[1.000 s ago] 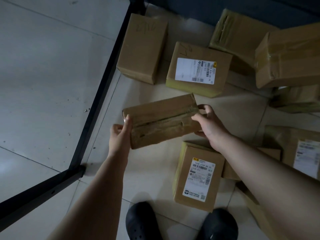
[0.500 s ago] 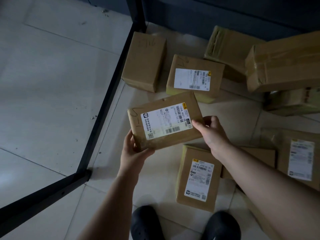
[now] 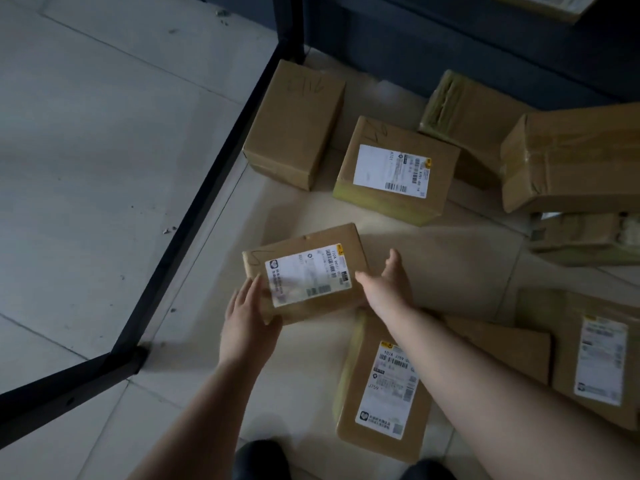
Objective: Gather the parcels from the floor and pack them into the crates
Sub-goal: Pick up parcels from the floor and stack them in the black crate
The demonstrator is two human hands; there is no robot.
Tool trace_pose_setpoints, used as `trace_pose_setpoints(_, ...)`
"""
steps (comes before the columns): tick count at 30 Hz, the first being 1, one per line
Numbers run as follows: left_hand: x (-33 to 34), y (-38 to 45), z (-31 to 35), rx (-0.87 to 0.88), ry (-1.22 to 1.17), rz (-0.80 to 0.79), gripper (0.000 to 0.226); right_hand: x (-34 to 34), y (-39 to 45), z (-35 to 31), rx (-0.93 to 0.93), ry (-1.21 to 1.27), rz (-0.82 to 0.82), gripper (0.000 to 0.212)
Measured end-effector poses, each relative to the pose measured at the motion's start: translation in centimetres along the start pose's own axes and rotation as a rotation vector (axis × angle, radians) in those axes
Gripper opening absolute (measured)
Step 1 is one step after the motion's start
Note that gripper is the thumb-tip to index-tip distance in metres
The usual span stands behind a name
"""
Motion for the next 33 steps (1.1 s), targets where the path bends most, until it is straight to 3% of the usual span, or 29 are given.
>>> trace_pose_setpoints(5,2.4,2.4,1.7,0.141,0.223,-0.124,0.068,-1.8,3.9,-1.8,-0.253,-0.284,0.102,0.077)
trace_pose_setpoints(10,3.8,3.2,1.0,0.152,0.454,-0.232,0.076,-5.6,9.3,-4.2,-0.342,-0.667,0.211,0.079)
trace_pose_setpoints(15,2.4,2.8,-0.6,0.148,0.570,-0.228,0.078,-6.9,11.4,-2.9,-0.380,-1.126,0.166,0.095)
trace_pose_setpoints(18,1.6,2.7,-0.3,0.133,0.582,-0.171,0.075,-5.7,9.4,-1.8,-0.446,-1.099,0.262,0.089)
trace_pose_setpoints(22,2.4,2.9,1.1,0.066,0.519,-0.115,0.071,-5.3,7.9,-1.1,-0.487,-0.859,0.279,0.065)
trace_pose_setpoints(25,2.7,3.4,0.7,0.026,0.494,-0.131,0.083,-7.2,10.6,-2.2,-0.454,-0.844,0.251,0.085)
trace_pose_setpoints(29,1.9,3.8,-1.0,0.025,0.569,-0.137,0.103,-9.1,14.0,-1.7,-0.247,-0.969,0.082,0.118)
trace_pose_setpoints(33,2.5,3.7,-0.4,-0.138,0.306,-0.099,0.108,-6.5,11.2,1.5,-0.080,-0.733,0.065,0.136)
Point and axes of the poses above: each hand's wrist, its own y-axis towards the middle knuckle, its own x-axis out of the palm, z = x × y, the point moved 3 cm from there along y, towards the middle knuckle, and after that the axes turned 13 degrees about -y, right-handed, at the moved point
